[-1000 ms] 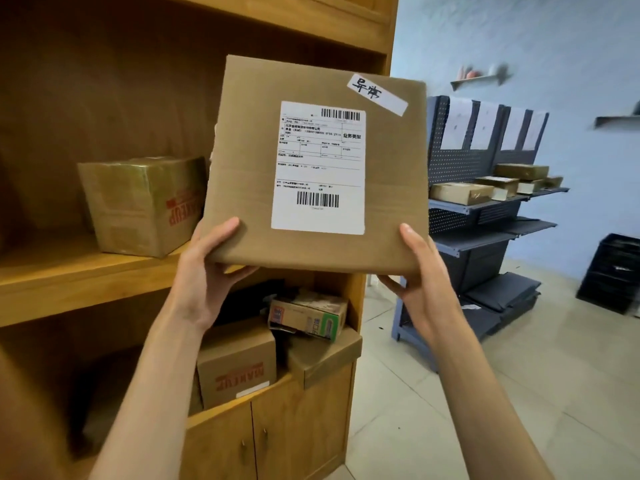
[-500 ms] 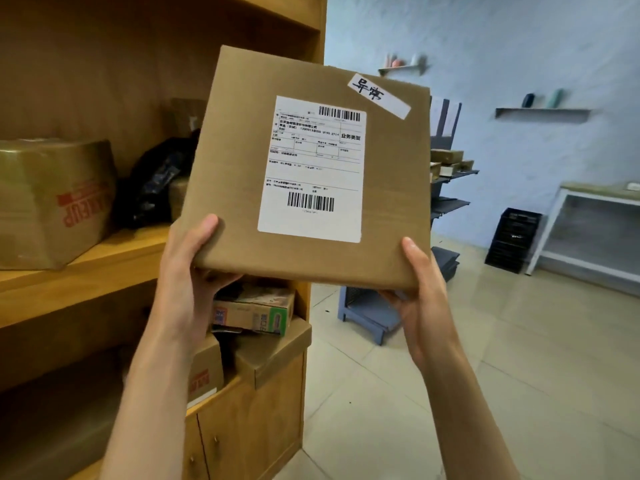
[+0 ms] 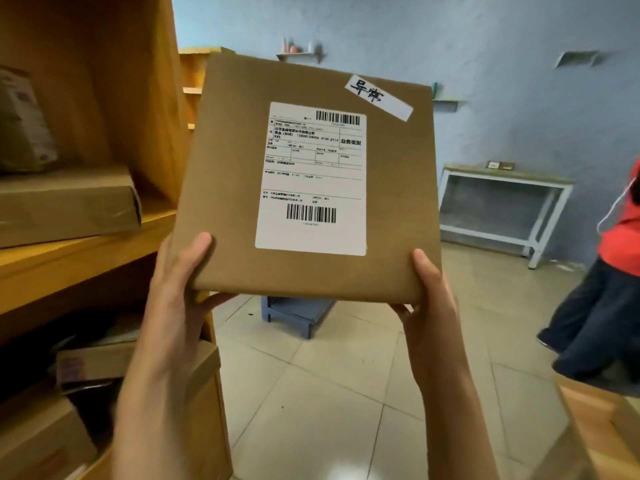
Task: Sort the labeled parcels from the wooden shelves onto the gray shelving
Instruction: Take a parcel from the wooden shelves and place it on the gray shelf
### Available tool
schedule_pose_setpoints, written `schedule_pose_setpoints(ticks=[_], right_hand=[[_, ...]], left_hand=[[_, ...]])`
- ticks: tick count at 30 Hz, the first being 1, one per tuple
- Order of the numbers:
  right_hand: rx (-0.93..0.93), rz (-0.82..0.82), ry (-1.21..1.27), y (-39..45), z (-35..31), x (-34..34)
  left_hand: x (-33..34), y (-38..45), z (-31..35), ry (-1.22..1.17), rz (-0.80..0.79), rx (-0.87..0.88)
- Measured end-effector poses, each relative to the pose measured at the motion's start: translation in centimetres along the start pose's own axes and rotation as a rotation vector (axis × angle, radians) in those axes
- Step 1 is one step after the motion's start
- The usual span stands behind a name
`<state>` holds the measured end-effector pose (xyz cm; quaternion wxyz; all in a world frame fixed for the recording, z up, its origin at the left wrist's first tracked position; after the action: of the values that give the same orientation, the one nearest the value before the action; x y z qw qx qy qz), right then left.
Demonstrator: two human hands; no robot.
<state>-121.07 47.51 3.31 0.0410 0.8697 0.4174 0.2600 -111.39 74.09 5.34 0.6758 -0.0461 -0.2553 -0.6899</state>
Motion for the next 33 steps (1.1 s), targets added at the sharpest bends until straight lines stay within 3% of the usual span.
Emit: schedule_pose_setpoints(ticks=[8,19,33], right_hand=[[-0.035,-0.113,-0.111,10.0,1.1,-5.6],[-0.053,-0.122,-0.096,25.5,5.3,-12.5],[-0.079,-0.024,-0.124,50.6,15.4,-11.4]], left_hand=[[8.4,4.1,-7.9,-0.063,0.081,-0.027],[20.4,13.5,-18.6,0.065,-0.035,-0.082],[31.8,38.0,-33.7,-0.011,-0.119,-0.102]])
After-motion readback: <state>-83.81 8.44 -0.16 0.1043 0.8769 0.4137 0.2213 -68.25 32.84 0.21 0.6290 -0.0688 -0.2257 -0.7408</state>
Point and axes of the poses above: each hand's wrist, its own y-axis towards the middle knuckle, its own x-axis out of the palm, z = x × y, the point moved 10 cm from there along y, towards the middle knuckle, and after that the axes turned 7 degrees about z, right-handed, at the moved point
